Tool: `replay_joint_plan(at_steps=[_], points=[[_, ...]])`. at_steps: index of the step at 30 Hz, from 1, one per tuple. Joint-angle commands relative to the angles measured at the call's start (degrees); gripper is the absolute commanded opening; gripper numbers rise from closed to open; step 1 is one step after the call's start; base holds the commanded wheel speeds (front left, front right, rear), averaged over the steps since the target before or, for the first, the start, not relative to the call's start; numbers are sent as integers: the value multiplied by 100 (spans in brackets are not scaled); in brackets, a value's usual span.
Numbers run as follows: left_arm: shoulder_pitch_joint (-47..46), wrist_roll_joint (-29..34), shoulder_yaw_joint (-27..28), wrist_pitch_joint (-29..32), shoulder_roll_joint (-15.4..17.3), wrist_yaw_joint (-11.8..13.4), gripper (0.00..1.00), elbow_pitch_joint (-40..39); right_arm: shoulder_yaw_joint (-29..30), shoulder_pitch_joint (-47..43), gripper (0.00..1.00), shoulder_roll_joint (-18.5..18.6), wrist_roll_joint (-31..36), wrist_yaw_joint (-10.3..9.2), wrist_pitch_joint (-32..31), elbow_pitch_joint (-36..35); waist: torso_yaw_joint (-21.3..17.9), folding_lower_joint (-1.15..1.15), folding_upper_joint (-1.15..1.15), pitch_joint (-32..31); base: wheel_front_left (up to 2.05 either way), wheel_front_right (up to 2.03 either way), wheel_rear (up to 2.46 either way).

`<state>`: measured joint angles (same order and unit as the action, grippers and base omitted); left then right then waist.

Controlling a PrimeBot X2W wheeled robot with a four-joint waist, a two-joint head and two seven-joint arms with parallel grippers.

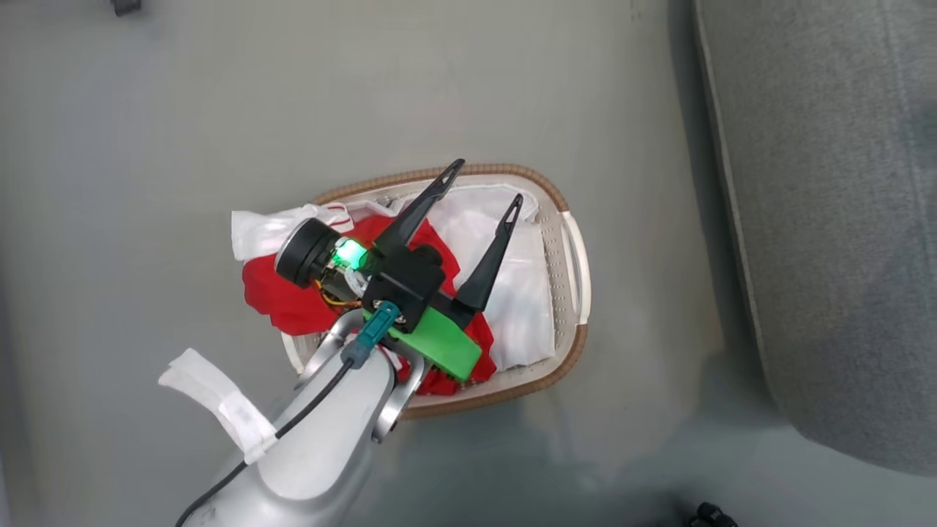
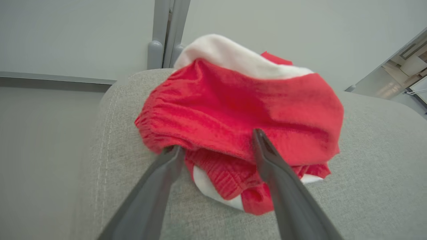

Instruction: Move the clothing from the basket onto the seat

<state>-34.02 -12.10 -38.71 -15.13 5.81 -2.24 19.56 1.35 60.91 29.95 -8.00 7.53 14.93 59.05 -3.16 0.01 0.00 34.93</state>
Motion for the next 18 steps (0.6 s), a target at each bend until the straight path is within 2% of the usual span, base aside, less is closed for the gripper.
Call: replay_joint_plan(at_steps=[1,12,18], points=[[112,-45,57,-3,32,26,100,29,-53,-202,100,-5,-18,-8,28,-79,-151,-1,0,-416,0,0,0],[699,-304,621,-3,-31,65,100,245,-525,-1032,100,-200,-129,-8,13,-698,-32,-1,0,-1702,0,0,0],[1212,-436,1194,-3,-60,170,100,269,-477,-1501,100,-472,-281,-8,14,-1153,181,-1,0,-2383,0,0,0]])
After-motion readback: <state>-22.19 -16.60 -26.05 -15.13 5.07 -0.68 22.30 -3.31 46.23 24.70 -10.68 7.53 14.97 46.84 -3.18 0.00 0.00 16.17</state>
